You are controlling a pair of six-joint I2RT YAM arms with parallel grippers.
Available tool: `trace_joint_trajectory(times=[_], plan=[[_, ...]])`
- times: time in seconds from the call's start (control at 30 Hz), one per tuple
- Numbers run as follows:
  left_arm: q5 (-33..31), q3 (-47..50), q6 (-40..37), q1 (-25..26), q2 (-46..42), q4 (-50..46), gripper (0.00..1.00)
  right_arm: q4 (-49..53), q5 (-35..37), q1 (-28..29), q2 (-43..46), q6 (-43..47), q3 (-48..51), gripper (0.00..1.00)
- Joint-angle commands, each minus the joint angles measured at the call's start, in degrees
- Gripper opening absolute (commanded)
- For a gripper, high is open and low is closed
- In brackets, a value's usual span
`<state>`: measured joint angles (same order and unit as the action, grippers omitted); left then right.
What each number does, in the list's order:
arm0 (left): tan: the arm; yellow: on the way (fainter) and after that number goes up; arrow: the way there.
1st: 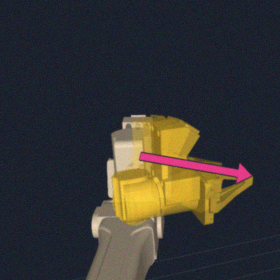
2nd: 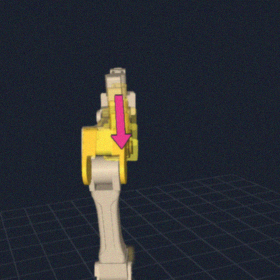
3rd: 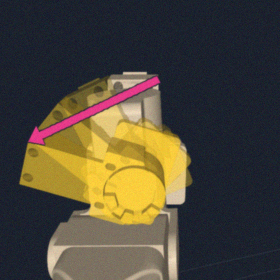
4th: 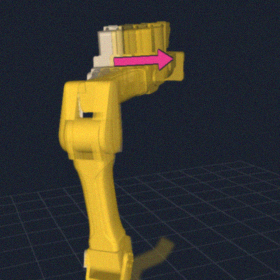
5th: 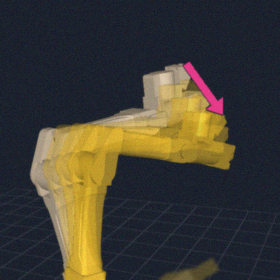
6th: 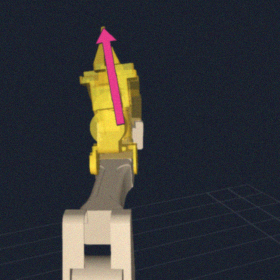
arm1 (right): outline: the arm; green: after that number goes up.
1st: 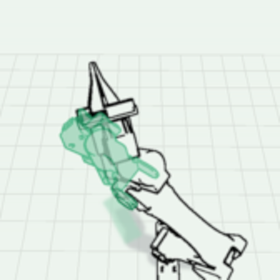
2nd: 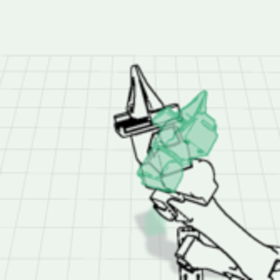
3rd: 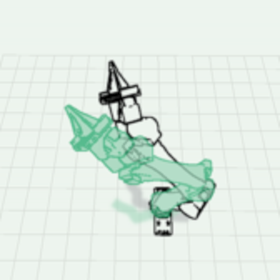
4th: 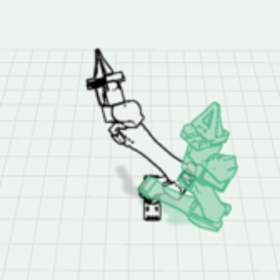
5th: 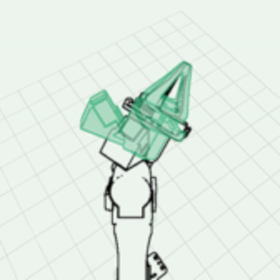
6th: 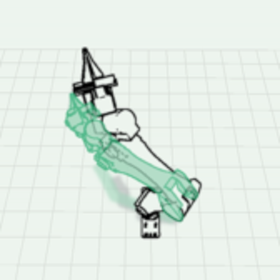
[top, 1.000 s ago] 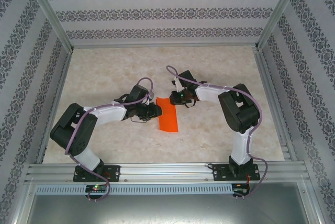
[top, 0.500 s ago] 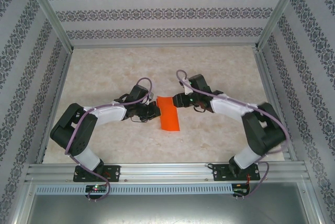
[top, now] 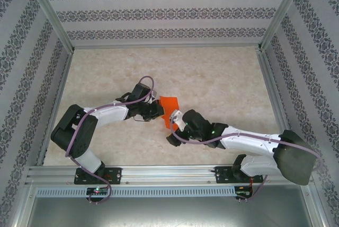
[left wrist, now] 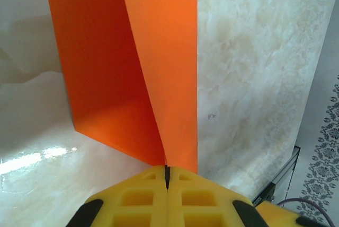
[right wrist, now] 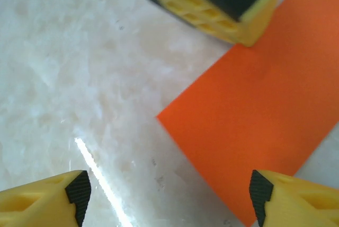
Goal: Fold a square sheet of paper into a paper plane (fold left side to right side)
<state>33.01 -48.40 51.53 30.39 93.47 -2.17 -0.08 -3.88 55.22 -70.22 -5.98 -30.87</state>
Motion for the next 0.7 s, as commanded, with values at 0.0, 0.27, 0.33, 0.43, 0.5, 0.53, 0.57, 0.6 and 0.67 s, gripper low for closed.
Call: trace_joint_trajectory(times=[0.0,0.27,0.33,0.43,0.5,0.53,0.57,0.6,0.67], plan=[[0.7,-1.6,0.2,0.7,0.2,-2.2,0.00,-0.1,7.2,2.3,-2.1,3.5,-0.3,0.82],[0.8,-1.7,0.1,0.7,0.2,-2.5,0.00,-0.9,10.3,3.2,-12.8,8.2,-7.9,0.76],[0.7,-1.5,0.1,0.7,0.2,-2.4,0.00,-1.5,10.9,3.1,-14.6,8.6,-9.2,0.70],[0.7,-1.4,0.0,0.7,0.2,-2.6,0.00,-1.6,10.6,3.1,-16.0,9.0,-10.5,0.59],[0.5,-1.3,-0.2,0.7,0.0,-2.8,0.00,-1.4,10.2,3.1,-16.2,9.0,-10.7,0.47],[0.3,-1.3,-0.3,0.7,-0.1,-2.9,0.00,-1.3,10.1,3.1,-16.1,8.9,-10.6,0.42],[0.2,-1.4,-0.4,0.7,-0.1,-3.1,0.00,-1.2,9.7,3.1,-16.0,8.9,-10.4,0.36],[0.1,-1.4,-0.5,0.7,-0.1,-3.2,0.00,-1.0,9.4,3.2,-15.7,8.8,-10.3,0.30],[0.0,-1.4,-0.6,0.7,0.1,-3.3,0.00,-0.6,9.0,3.1,-15.4,8.7,-10.1,0.19]])
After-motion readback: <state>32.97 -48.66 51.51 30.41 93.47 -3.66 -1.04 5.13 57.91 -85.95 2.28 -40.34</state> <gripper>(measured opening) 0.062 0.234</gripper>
